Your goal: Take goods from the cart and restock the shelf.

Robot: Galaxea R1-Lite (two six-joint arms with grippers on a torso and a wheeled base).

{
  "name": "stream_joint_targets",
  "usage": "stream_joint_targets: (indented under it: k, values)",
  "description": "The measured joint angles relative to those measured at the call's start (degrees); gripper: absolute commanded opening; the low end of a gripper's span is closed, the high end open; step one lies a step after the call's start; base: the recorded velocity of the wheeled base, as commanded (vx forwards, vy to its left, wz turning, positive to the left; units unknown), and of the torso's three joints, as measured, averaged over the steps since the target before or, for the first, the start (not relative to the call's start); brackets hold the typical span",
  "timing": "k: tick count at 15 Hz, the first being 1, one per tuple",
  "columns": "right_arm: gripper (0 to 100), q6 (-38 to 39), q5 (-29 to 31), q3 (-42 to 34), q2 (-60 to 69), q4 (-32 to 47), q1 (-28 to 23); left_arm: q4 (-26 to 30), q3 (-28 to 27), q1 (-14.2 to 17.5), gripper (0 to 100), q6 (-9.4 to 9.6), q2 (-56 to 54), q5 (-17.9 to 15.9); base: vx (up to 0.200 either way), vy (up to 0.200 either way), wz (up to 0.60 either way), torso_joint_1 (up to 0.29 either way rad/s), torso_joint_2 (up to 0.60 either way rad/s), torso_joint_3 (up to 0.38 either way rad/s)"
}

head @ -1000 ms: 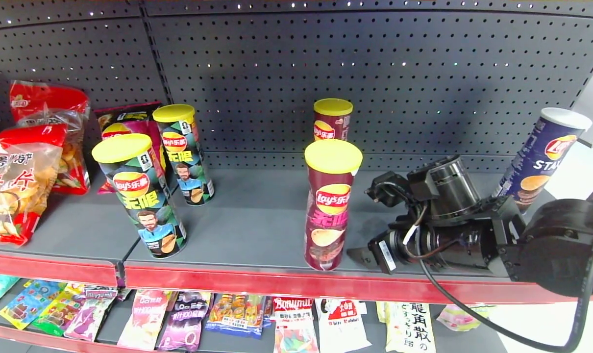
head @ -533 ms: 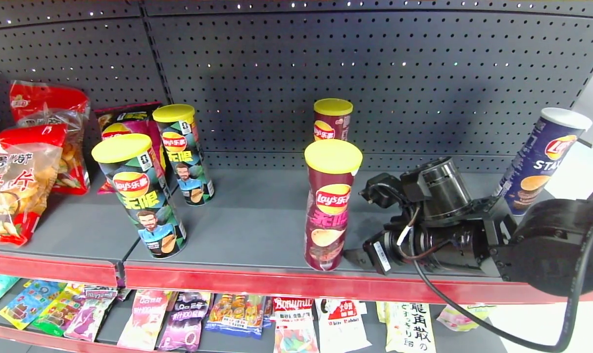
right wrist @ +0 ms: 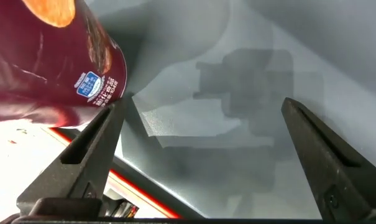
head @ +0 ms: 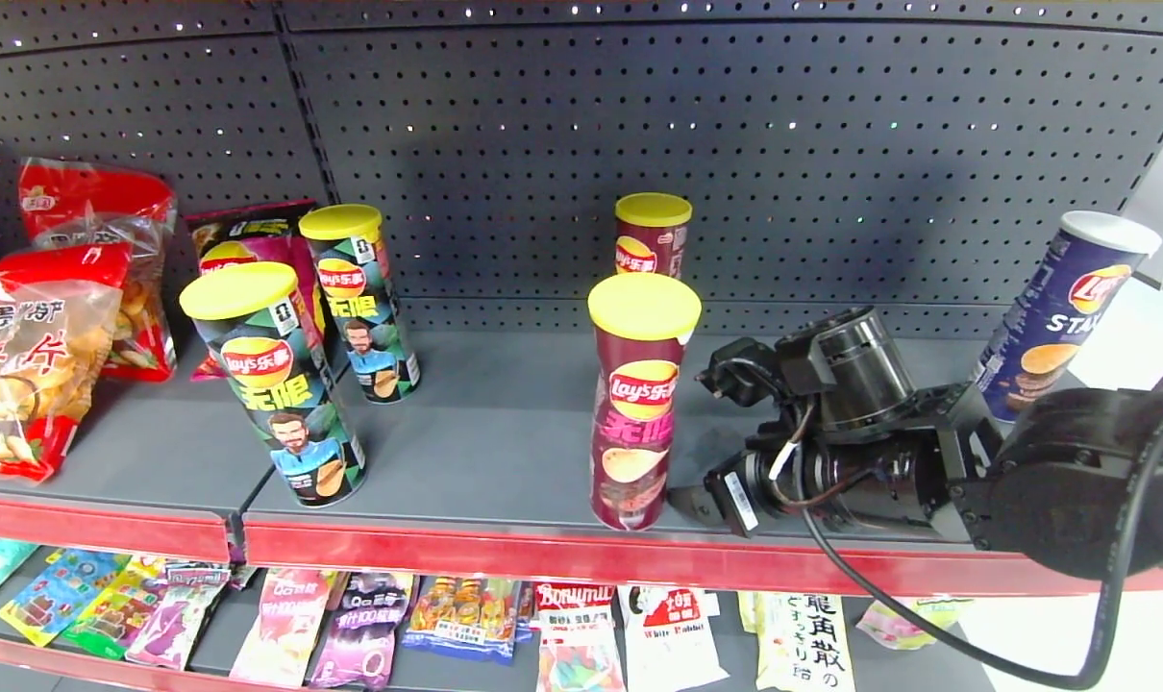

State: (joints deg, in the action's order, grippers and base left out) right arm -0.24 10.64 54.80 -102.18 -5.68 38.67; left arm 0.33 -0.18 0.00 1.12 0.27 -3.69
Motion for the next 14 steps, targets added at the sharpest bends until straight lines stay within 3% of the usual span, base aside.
stream_joint_targets:
  k: [10,14]
  values:
    - [100,-0.1,0.1,-1.1,0.9,0.0,-0.1,0.0,0.0,0.0,100,0.02,0.0,0.0,0.000,0.000,0.00,0.000,0.00,0.000]
    - [100,-1.2,0.1,-8.9,8.7,-2.2,-0.9,0.0,0.0,0.0,100,0.02,0.0,0.0,0.000,0.000,0.00,0.000,0.00,0.000]
